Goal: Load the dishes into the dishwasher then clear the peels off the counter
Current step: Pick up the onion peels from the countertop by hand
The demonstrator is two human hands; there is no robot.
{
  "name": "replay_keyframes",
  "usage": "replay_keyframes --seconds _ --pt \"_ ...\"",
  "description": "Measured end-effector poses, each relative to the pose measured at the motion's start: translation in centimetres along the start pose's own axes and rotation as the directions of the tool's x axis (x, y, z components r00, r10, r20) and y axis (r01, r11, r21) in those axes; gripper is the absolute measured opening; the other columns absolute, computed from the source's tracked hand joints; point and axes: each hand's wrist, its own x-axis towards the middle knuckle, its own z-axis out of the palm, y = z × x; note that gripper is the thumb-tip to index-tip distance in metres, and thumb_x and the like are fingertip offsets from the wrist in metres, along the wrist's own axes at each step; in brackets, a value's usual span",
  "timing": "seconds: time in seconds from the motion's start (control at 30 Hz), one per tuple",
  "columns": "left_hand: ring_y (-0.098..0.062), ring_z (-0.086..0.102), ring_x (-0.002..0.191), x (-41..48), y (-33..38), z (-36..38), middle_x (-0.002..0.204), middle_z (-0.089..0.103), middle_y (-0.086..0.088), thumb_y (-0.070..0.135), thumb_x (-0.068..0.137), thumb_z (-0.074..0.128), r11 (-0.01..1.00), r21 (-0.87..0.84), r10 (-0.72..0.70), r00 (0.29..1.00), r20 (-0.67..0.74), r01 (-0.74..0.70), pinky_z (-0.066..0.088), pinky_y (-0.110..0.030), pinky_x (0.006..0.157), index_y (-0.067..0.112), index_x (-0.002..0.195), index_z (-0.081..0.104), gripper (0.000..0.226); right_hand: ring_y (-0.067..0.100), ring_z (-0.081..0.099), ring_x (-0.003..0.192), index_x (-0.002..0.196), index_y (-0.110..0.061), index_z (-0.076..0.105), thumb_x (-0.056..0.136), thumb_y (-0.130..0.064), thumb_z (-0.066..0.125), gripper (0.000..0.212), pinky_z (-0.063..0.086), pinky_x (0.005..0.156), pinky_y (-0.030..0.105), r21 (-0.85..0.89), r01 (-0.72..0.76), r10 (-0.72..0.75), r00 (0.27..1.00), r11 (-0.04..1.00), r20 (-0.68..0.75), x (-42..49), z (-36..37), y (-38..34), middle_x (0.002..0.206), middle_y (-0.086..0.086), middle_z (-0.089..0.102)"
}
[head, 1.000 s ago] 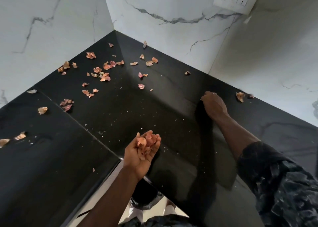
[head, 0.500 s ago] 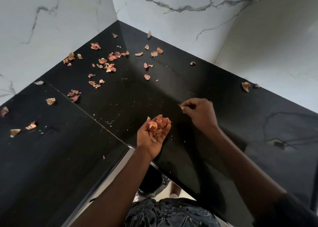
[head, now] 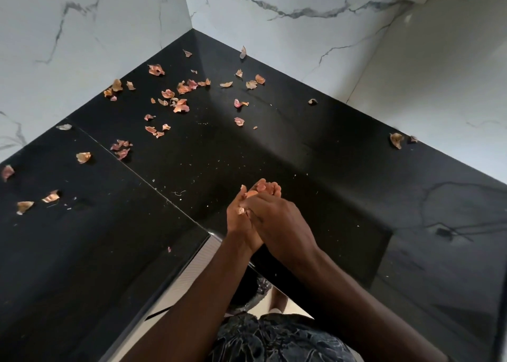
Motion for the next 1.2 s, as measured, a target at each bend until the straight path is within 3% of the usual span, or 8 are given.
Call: replay_keyframes --seconds 0.07,0.13,0.53,0.63,0.73,0.83,0.93,1.2 --pt "-0.03 0.066 0.119 -0.3 0.5 0.2 0.132 0.064 -0.02 0.042 0.106 0.038 0.998 -0.016 -0.065 0.997 0.035 0.065 0.047 -0.04 0.107 0.006 0.13 0.063 0.051 0.008 0.064 0.09 0.116 -0.017 0.067 0.103 -0.018 0.05 0.022 0.054 0.082 0.028 0.051 -0.022 0.018 0.997 0.998 0.071 0.2 -0.8 0.0 0.106 -0.002 0.066" --pt "-0.03 0.062 0.125 -0.1 0.7 0.0 0.137 0.061 -0.02 0.043 0.105 0.039 0.998 -0.04 -0.049 0.997 0.057 0.051 0.044 -0.041 0.11 0.007 0.138 0.058 0.052 0.008 0.064 0.085 0.111 -0.018 0.069 0.102 -0.016 0.054 0.018 0.056 0.076 0.029 0.066 -0.003 0.001 1.0 0.998 0.02 0.3 -1.5 0.4 0.102 -0.004 0.065" --pt "-0.029 0.065 0.12 0.3 0.0 -0.4 0.131 0.066 -0.018 0.044 0.104 0.04 0.998 0.018 -0.067 0.998 -0.013 0.067 0.049 -0.043 0.105 0.007 0.133 0.06 0.051 0.003 0.061 0.087 0.108 -0.024 0.068 0.101 -0.022 0.057 0.013 0.053 0.077 0.024 0.198 0.0 0.001 1.0 0.98 -0.001 -0.5 -2.5 1.1 0.101 -0.012 0.063" --pt "-0.03 0.07 0.107 1.1 -0.4 -0.4 0.117 0.071 -0.02 0.034 0.103 0.046 0.998 -0.06 -0.026 1.0 0.013 0.027 0.061 -0.041 0.087 0.002 0.119 0.067 0.041 0.0 0.065 0.091 0.104 -0.023 0.074 0.095 -0.019 0.067 0.013 0.054 0.083 0.024 0.229 -0.061 0.112 0.971 0.971 -0.213 0.7 -4.8 5.8 0.1 -0.01 0.071" --pt "-0.034 0.068 0.111 0.9 -0.7 -0.4 0.12 0.068 -0.022 0.033 0.1 0.052 0.995 -0.084 -0.042 0.999 0.029 0.044 0.062 -0.039 0.082 0.0 0.112 0.072 0.04 0.015 0.068 0.1 0.11 -0.018 0.074 0.09 -0.02 0.071 0.021 0.053 0.093 0.034 0.16 -0.363 0.397 0.828 0.918 -0.395 3.5 -8.3 16.6 0.109 0.001 0.073" --pt "-0.035 0.069 0.11 0.4 -1.1 -0.5 0.12 0.068 -0.023 0.028 0.083 0.068 0.997 -0.056 -0.053 0.998 0.038 0.055 0.062 -0.04 0.081 -0.001 0.108 0.075 0.039 0.039 0.052 0.125 0.134 -0.01 0.058 0.093 -0.018 0.065 0.042 0.044 0.103 0.042 -0.056 -0.667 0.617 0.714 0.743 -0.33 5.0 -12.5 26.7 0.136 0.017 0.054" --pt "-0.035 0.07 0.109 0.1 -1.4 -0.7 0.12 0.068 -0.023 0.031 0.096 0.057 0.997 -0.063 -0.044 0.999 0.011 0.044 0.063 -0.039 0.079 -0.002 0.117 0.07 0.041 0.047 0.045 0.127 0.135 -0.005 0.053 0.098 -0.016 0.057 0.039 0.041 0.102 0.045 -0.217 -0.702 0.657 0.711 0.678 -0.25 5.9 -14.9 32.2 0.138 0.026 0.045" --pt "-0.034 0.069 0.109 0.3 -1.5 0.4 0.124 0.066 -0.023 0.035 0.101 0.051 0.999 -0.015 -0.039 0.999 -0.029 0.039 0.062 -0.039 0.081 0.001 0.126 0.064 0.045 0.043 0.05 0.117 0.129 -0.009 0.061 0.096 -0.008 0.055 0.033 0.051 0.094 0.048 -0.262 -0.658 0.611 0.753 0.706 -0.245 6.7 -14.7 35.3 0.13 0.023 0.047"
